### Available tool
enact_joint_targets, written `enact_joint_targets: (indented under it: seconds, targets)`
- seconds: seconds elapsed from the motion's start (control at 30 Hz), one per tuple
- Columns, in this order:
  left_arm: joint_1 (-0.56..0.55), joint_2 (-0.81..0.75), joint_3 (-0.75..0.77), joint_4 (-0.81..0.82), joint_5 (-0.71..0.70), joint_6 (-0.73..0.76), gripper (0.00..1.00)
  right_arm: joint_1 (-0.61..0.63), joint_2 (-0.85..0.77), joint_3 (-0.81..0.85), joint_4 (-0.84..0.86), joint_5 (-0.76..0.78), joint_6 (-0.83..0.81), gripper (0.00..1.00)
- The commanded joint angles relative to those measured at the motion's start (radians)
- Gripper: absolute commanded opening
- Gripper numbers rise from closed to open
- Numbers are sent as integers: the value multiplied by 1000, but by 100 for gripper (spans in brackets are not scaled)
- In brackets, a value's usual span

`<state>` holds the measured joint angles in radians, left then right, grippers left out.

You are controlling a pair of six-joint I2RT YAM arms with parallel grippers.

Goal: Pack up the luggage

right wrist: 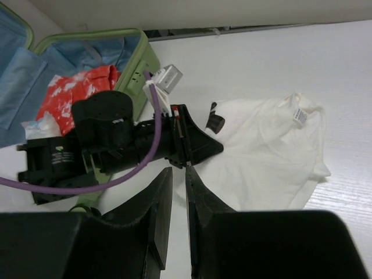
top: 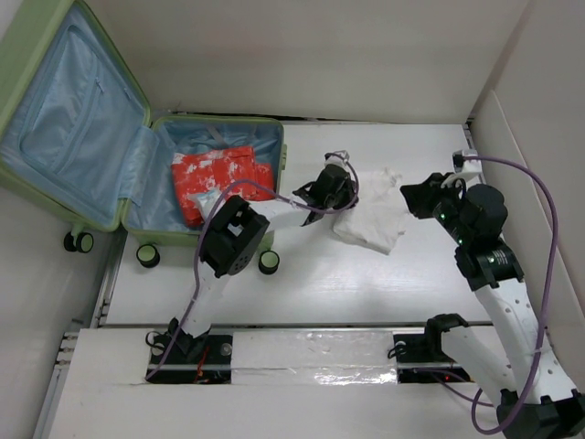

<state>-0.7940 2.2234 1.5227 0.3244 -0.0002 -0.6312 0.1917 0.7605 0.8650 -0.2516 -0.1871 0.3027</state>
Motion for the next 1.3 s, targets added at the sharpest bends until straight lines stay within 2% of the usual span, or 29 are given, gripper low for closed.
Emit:
enact_joint_targets:
  seconds: [0.0,0.23,0.33,0.37,0.47,0.5,0.57,0.6,0.63,0.7,0.73,0.83,0.87,0.97,1.1,1.13,1.17,1.27]
  targets:
    - [33,-200,95,-20,45,86,0,9,-24,9,67,15,13,21]
    - [142,-265,342,-235,124,200,0,0,-78,-4,83,31,7,21]
    - [234,-280,427,-321,163,231,0,0,-86,-9,89,11,4,21]
    - [295,-300,432,-347,175,229,0,0,-90,-12,90,0,6,21]
    - [396,-355,360,-323,190,200,0,0,-96,-15,97,-17,1,21]
    - [471,-404,262,-283,198,168,0,0,-95,-12,95,-24,0,21]
    - [550,-455,133,-210,238,125,0,0,-96,-12,97,-41,-1,21]
    - [631,-484,-3,-123,262,92,0,0,-98,-15,97,-46,-1,21]
    - [669,-485,-60,-89,338,20,0,0,-102,-18,103,-51,1,22]
    - [729,-467,-161,-58,365,-13,0,0,-107,-21,110,-66,1,22]
    - [775,-467,-195,-56,330,-21,0,0,-110,-20,110,-68,3,22]
    - [849,-504,-332,-15,275,-25,17,0,-113,-21,107,-86,-2,22]
    - [860,-536,-352,-22,257,-28,28,0,-115,-23,109,-95,-2,22]
    - [860,-594,-383,-65,168,-9,43,0,-113,-41,123,-116,-2,22]
    - [869,-701,-342,-230,13,31,45,0,-96,-70,161,-143,15,23]
    - [869,-723,-337,-261,-94,36,45,0,-90,-75,182,-150,24,23]
    - [869,-779,-340,-306,-142,42,45,0,-70,-89,195,-170,27,23]
    - [869,-884,-366,-323,-309,82,44,11,-32,-107,241,-198,42,22]
